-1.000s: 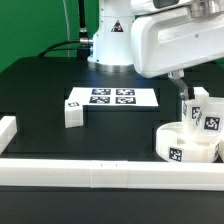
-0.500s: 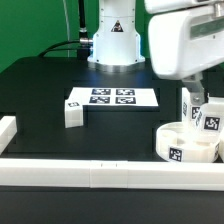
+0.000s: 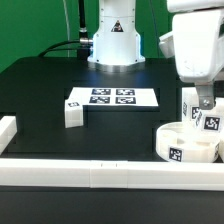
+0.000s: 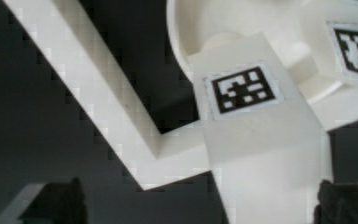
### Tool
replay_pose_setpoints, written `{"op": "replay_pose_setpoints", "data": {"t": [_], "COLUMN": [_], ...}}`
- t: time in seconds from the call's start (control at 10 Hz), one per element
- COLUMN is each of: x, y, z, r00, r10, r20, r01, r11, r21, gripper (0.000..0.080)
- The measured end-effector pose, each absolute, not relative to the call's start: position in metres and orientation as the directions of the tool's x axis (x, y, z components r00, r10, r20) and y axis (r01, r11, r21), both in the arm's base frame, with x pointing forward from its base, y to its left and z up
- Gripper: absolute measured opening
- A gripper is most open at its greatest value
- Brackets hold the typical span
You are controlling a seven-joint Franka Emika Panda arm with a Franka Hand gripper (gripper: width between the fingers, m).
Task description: Assemble stool
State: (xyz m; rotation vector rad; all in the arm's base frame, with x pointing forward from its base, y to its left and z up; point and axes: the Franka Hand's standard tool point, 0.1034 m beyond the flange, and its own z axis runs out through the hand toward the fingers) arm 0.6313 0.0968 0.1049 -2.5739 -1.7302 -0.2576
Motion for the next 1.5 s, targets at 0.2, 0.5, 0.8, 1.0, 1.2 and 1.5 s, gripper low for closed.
{"op": "replay_pose_setpoints", "data": {"t": [0.2,0.5,0.8,1.0,1.2,1.5], "x": [0.629,0.627,0.628,0.63,0.63,0.621], "y": [0.098,0.106,0.106,0.1,0.099,0.108], "z": [0.1,0.099,0.1,0.102,0.1,0.101], "r00": [0.21,0.19,0.192,0.233,0.235,0.374], "r10": [0.971,0.977,0.976,0.967,0.966,0.923], "r20": [0.11,0.101,0.103,0.108,0.107,0.089], "r01": [0.971,0.975,0.974,0.964,0.964,0.925], "r11": [-0.221,-0.2,-0.202,-0.244,-0.245,-0.378], "r21": [0.094,0.098,0.102,0.102,0.1,0.031], "gripper": [0.0649,0.0649,0.0649,0.0649,0.0649,0.0649]}}
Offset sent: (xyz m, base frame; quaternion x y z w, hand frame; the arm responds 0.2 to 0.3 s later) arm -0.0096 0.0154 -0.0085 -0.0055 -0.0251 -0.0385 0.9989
